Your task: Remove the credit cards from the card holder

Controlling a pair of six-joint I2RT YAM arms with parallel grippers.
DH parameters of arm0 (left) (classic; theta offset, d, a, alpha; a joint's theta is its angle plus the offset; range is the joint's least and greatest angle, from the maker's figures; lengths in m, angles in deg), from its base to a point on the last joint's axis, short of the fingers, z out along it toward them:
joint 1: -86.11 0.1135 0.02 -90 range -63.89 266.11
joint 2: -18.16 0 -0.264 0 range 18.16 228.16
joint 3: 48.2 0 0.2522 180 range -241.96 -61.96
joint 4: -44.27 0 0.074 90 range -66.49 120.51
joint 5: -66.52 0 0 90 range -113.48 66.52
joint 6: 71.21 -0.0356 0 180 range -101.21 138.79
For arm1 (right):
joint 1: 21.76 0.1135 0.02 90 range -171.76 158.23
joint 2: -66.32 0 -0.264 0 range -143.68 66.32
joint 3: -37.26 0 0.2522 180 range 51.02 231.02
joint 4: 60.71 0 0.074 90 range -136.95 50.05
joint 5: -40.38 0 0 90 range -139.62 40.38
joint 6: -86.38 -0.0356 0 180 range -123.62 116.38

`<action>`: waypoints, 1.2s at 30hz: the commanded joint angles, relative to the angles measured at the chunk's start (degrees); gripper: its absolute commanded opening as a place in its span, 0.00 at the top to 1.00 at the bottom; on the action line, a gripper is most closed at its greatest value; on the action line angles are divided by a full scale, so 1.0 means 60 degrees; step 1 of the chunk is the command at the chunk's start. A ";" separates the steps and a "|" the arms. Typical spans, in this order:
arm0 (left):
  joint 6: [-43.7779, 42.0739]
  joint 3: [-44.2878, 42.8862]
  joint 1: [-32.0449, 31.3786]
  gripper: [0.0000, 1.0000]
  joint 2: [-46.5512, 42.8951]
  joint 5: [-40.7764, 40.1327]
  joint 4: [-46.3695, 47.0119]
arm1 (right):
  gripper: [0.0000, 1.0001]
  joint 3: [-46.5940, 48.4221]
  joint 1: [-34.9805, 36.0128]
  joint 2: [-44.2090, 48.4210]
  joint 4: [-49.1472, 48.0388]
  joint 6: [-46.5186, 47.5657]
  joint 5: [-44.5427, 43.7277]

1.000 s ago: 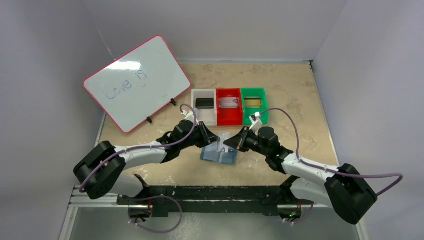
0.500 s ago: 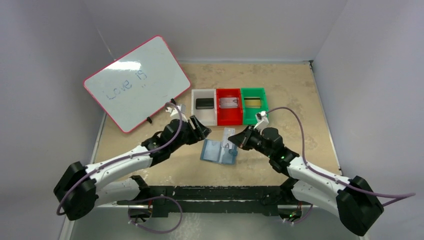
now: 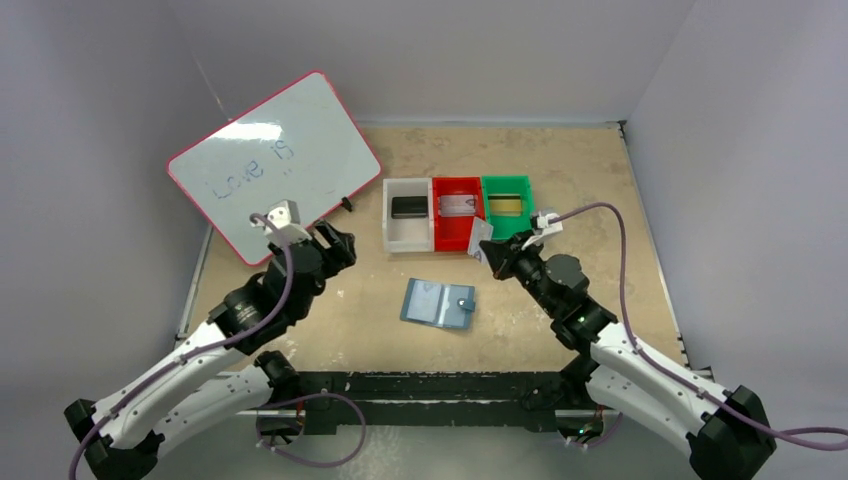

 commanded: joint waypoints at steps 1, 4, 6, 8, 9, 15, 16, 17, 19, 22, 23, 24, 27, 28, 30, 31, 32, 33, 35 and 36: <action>-0.0693 -0.1092 -0.0014 0.31 -0.0210 -0.1945 -0.2096 | 1.00 0.0624 -0.0006 -0.0093 -0.0791 0.2347 -0.0122; -0.0794 -0.1218 -0.0014 0.30 -0.0026 -0.2369 -0.2579 | 1.00 0.0915 0.0000 -0.0451 -0.0729 0.3363 0.0028; -0.1017 -0.1192 -0.0005 0.30 0.0105 -0.2509 -0.2679 | 1.00 0.1147 0.0000 -0.0789 -0.0631 0.3960 -0.0011; -0.1134 -0.1309 -0.0006 0.30 0.0234 -0.2627 -0.2818 | 1.00 0.1403 -0.0009 -0.1190 -0.0548 0.4576 0.0093; -0.1275 -0.1370 -0.0005 0.30 0.0301 -0.2670 -0.2829 | 1.00 0.1583 -0.0005 -0.1405 -0.0401 0.4810 0.0228; -0.1237 -0.1425 -0.0013 0.29 0.0504 -0.3094 -0.3241 | 1.00 0.2929 -0.0001 -0.2821 0.0683 0.6349 0.1325; -0.1145 -0.1462 -0.0014 0.28 0.0451 -0.3195 -0.3306 | 1.00 0.3131 -0.0006 -0.3015 0.0877 0.6500 0.1272; -0.1016 -0.1481 -0.0006 0.28 0.0379 -0.3297 -0.3335 | 1.00 0.3346 -0.0008 -0.3208 0.1037 0.6664 0.1211; -0.0977 -0.1456 -0.0013 0.25 0.0173 -0.3458 -0.3295 | 1.00 0.3711 0.0000 -0.3513 0.1320 0.6948 0.1023; -0.0927 -0.1391 -0.0010 0.23 -0.0089 -0.3764 -0.3324 | 1.00 0.4110 -0.0007 -0.3808 0.1560 0.7308 0.0693; -0.0909 -0.1388 -0.0011 0.22 -0.0161 -0.3824 -0.3333 | 1.00 0.4229 -0.0009 -0.3869 0.1593 0.7444 0.0589; -0.0897 -0.1376 -0.0014 0.21 -0.0197 -0.3861 -0.3329 | 1.00 0.4291 -0.0009 -0.3913 0.1604 0.7558 0.0461; -0.0895 -0.1330 -0.0010 0.20 -0.0169 -0.3934 -0.3278 | 1.00 0.4433 -0.0007 -0.4047 0.1653 0.7842 0.0010; -0.0886 -0.1362 0.0000 0.20 -0.0123 -0.3939 -0.3307 | 1.00 0.4467 -0.0009 -0.4087 0.1687 0.7954 -0.0128; -0.0840 -0.1432 -0.0008 0.19 0.0032 -0.3951 -0.3382 | 1.00 0.4537 -0.0009 -0.4185 0.1881 0.8213 -0.0245; -0.0821 -0.1457 -0.0004 0.19 0.0114 -0.3957 -0.3436 | 1.00 0.4562 -0.0001 -0.4283 0.1954 0.8433 -0.0167; -0.0822 -0.1484 -0.0009 0.19 0.0192 -0.3960 -0.3464 | 1.00 0.4574 -0.0007 -0.4375 0.1959 0.8652 -0.0251; -0.0822 -0.1522 0.0000 0.19 0.0275 -0.3979 -0.3512 | 1.00 0.4596 -0.0004 -0.4509 0.1958 0.8883 -0.0293; -0.0690 -0.1650 0.0001 0.18 0.0431 -0.4077 -0.3720 | 1.00 0.4794 -0.0017 -0.4855 0.2090 0.9369 -0.0271; -0.0599 -0.1717 0.0001 0.18 0.0483 -0.4178 -0.3853 | 1.00 0.4959 -0.0023 -0.5078 0.2188 0.9588 -0.0251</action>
